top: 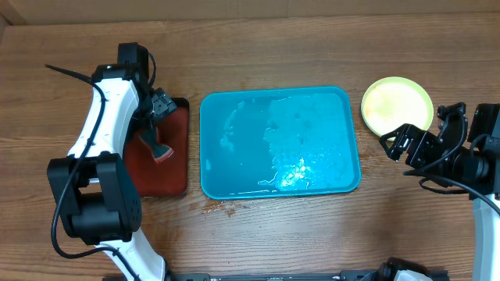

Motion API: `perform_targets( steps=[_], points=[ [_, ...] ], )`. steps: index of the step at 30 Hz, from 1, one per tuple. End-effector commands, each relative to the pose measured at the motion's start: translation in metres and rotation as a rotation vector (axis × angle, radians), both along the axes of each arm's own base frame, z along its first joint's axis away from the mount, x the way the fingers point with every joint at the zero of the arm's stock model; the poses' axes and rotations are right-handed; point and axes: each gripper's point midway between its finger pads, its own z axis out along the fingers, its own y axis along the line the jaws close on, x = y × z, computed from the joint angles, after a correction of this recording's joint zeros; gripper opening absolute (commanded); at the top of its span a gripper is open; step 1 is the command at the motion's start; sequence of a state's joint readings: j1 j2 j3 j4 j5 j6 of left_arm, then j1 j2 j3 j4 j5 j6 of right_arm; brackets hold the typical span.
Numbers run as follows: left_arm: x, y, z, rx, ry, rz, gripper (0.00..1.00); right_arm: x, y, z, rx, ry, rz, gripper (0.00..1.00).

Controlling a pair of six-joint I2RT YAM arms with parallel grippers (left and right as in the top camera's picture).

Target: Clean dirty plates on tray and stack at the side

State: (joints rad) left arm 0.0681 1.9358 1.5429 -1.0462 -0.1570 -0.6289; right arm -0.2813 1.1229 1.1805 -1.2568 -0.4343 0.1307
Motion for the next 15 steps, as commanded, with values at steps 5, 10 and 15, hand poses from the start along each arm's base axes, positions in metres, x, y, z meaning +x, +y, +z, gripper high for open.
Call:
perform_targets(
  steps=[5, 10, 15],
  points=[
    [0.005, 0.003, 0.003, 0.001, -0.014, 0.005, 1.00, -0.001, 0.002, 0.001, 0.003, -0.005, 0.005, 1.00],
    [0.005, 0.003, 0.003, 0.001, -0.014, 0.005, 1.00, -0.003, 0.009, 0.001, -0.031, -0.013, 0.040, 1.00],
    [0.005, 0.003, 0.003, 0.001, -0.014, 0.005, 1.00, -0.001, 0.029, 0.015, -0.120, -0.184, 0.131, 1.00]
  ],
)
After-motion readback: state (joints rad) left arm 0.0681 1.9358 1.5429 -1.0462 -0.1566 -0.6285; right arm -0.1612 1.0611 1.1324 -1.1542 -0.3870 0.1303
